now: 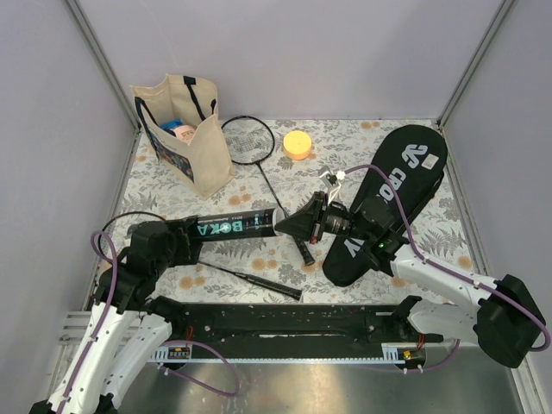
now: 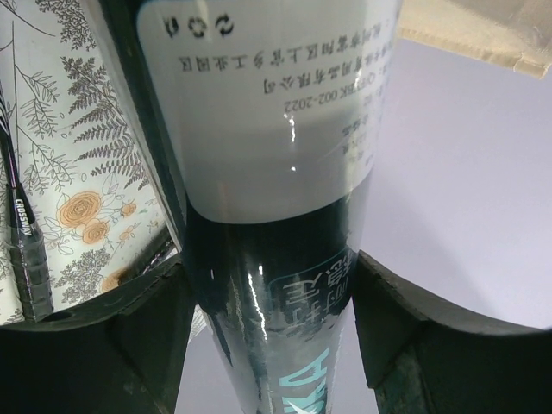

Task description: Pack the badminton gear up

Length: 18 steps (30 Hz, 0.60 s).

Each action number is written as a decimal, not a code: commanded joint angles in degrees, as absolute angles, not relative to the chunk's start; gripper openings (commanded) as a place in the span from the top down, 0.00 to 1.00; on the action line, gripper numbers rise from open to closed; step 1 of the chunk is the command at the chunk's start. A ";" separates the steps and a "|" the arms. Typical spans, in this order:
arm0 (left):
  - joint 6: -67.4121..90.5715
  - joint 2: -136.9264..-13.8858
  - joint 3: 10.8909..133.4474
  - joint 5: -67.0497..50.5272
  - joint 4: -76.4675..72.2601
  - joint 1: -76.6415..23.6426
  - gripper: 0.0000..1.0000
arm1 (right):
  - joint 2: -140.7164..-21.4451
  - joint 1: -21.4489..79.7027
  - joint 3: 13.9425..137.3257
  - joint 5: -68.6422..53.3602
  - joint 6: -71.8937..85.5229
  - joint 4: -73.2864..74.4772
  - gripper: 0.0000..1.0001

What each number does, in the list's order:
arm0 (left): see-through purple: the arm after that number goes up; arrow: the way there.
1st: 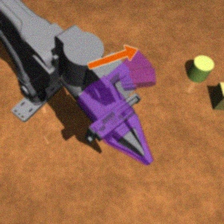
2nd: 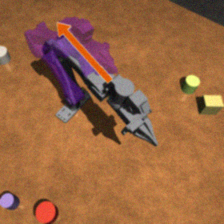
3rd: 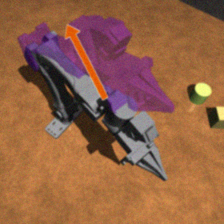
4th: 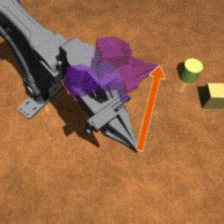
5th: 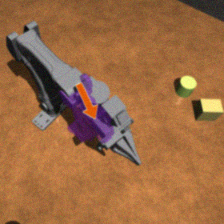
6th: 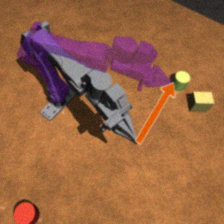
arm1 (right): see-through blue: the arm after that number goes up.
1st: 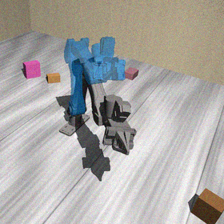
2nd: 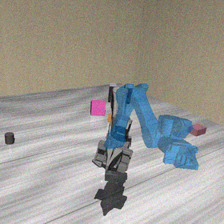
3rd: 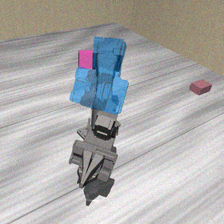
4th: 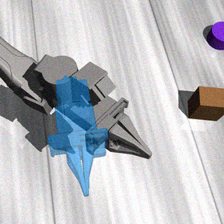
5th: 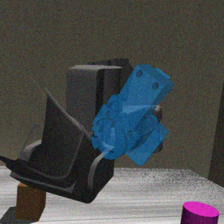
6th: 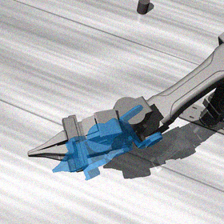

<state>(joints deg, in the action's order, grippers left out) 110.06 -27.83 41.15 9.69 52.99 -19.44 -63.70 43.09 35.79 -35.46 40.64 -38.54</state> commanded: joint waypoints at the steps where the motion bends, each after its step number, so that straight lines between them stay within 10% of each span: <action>1: 110.74 -26.90 43.68 4.75 46.32 -19.78 0.73 | -64.07 43.59 34.37 -37.53 43.50 -45.78 1.00; 18: 111.09 -24.70 44.56 0.97 45.35 -19.77 0.75 | -62.49 43.68 34.45 -39.11 45.97 -47.20 1.00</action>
